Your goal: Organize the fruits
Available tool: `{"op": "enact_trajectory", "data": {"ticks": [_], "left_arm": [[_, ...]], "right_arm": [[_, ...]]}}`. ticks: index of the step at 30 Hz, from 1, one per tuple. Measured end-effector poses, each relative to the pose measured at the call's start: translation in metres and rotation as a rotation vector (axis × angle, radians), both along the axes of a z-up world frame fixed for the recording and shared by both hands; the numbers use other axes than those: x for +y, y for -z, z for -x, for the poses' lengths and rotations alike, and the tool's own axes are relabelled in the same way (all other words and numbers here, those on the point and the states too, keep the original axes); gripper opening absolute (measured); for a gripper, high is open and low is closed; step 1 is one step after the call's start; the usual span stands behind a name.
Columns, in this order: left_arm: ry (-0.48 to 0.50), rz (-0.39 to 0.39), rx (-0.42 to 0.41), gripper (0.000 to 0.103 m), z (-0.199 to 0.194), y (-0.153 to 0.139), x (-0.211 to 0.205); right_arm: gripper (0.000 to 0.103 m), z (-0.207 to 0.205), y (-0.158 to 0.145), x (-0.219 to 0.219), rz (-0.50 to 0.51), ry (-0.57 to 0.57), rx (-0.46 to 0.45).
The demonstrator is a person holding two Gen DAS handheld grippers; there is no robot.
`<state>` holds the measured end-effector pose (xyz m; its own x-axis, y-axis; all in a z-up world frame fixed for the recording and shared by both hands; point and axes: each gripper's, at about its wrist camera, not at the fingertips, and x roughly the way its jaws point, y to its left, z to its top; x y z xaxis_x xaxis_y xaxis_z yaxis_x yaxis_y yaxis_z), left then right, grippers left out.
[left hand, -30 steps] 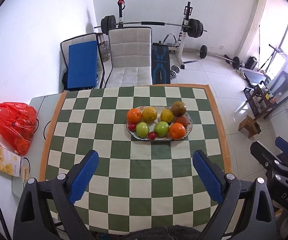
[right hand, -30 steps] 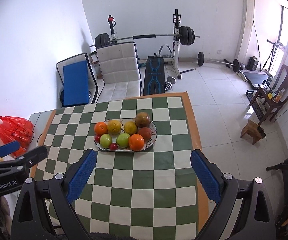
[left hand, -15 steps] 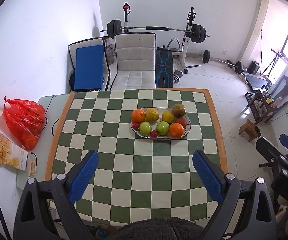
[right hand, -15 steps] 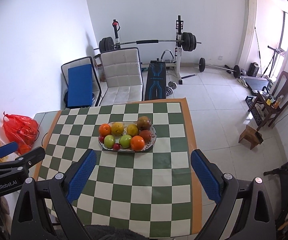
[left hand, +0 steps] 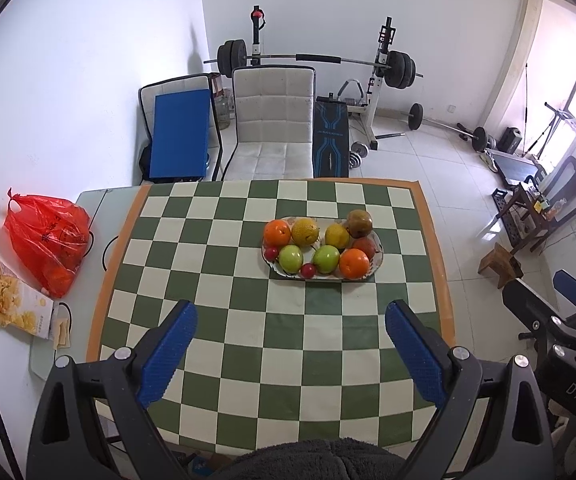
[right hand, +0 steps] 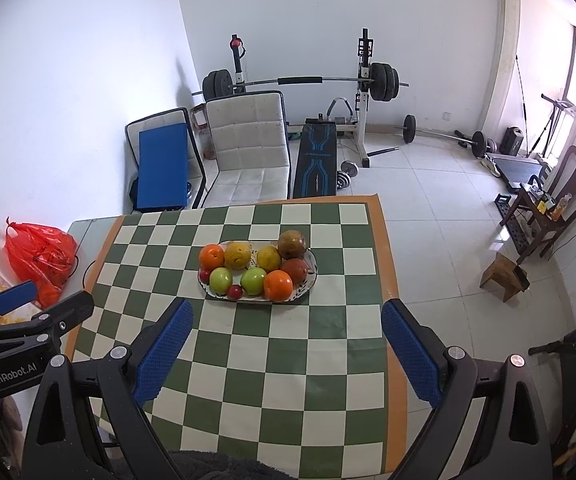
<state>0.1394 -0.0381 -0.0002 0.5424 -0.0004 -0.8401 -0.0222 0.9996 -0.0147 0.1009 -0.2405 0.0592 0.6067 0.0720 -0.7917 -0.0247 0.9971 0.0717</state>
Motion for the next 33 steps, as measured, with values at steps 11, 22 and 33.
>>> {"op": "enact_trajectory", "data": {"ticks": [11,22,33], "left_arm": [[-0.03,-0.039,-0.012,0.096,-0.035,0.039,0.002],[-0.044,-0.072,0.037,0.096,-0.07,0.083,0.008],[-0.021,-0.079,0.025,0.103,-0.079,0.088,0.006]], "right_arm": [[0.097,-0.047,0.056,-0.008,0.019,0.024,0.011],[0.098,-0.09,0.108,-0.008,0.043,0.027,0.039],[0.102,-0.101,0.125,-0.011,0.043,0.036,0.058]]}}
